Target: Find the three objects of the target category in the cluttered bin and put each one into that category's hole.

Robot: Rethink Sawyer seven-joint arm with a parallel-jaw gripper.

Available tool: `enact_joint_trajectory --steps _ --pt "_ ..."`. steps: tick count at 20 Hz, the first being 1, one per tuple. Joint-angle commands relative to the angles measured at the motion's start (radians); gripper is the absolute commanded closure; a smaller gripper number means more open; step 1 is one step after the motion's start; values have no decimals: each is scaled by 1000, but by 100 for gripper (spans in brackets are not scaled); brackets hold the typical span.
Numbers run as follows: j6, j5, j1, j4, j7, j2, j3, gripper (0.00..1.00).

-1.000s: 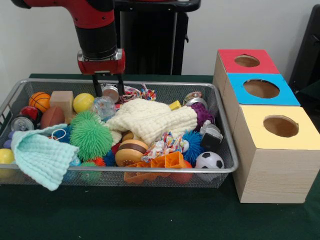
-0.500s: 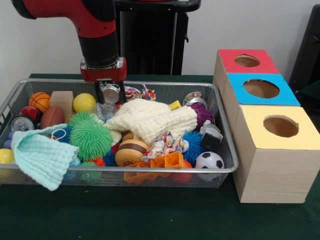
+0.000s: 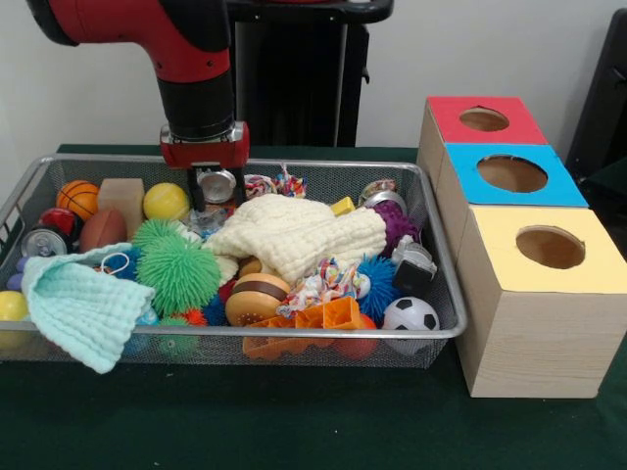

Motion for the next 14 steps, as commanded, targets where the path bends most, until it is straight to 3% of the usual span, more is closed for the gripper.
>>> enact_joint_trajectory --steps 1,14 --pt "-97 -63 9 -80 74 97 -37 0" --pt "-81 -63 -17 -74 42 64 -31 0"
